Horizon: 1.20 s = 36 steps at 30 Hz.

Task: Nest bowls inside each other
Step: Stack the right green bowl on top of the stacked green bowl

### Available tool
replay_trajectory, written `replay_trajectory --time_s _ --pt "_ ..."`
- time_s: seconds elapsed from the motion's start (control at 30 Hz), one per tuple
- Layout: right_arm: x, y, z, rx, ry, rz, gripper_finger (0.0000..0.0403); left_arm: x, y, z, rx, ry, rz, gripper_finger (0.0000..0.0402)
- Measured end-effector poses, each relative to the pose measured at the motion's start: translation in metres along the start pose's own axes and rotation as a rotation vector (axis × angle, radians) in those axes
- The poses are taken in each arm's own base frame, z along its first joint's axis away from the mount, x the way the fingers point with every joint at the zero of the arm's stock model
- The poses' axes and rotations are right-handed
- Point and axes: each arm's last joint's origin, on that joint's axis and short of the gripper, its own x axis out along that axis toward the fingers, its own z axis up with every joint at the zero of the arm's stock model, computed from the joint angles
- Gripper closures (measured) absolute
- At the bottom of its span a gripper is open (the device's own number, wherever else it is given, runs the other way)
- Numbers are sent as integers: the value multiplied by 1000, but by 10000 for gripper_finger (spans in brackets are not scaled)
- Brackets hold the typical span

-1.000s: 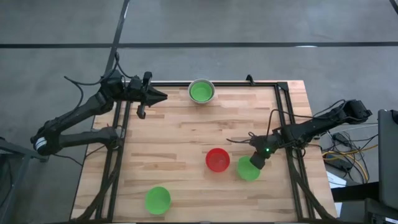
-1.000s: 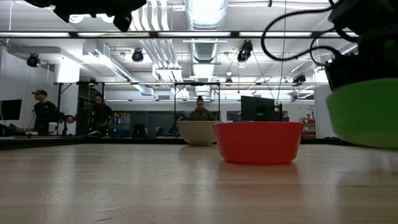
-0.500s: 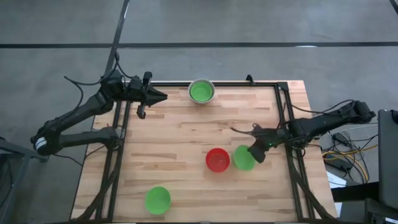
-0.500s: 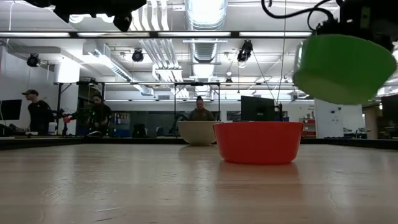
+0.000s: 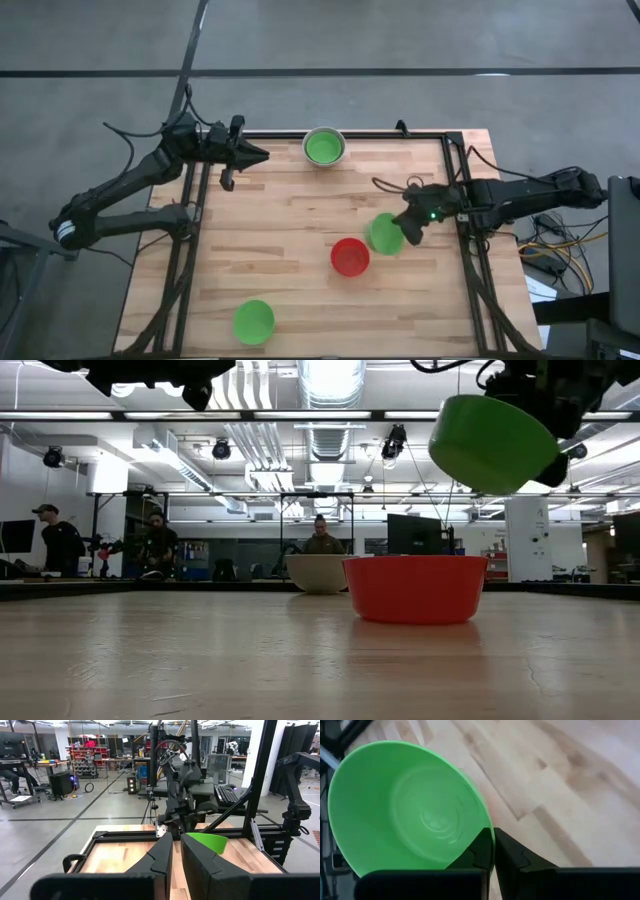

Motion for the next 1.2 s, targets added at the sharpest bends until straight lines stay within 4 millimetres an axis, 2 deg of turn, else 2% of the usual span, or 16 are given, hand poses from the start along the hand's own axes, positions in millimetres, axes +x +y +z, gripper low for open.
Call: replay_trajectory --time_s 0.3,0.6,0.83,1.2 --pt "-5 2 37 -45 -27 -55 394 0 0 0 -1 1 0 358" --pt "15 -6 74 -46 21 -65 394 1 1 -1 -4 4 0 358" --pt "26 -11 112 -56 18 -59 394 1 1 -1 -4 4 0 358" --pt "55 -23 171 -57 9 -88 394 1 1 -1 -3 4 0 358"
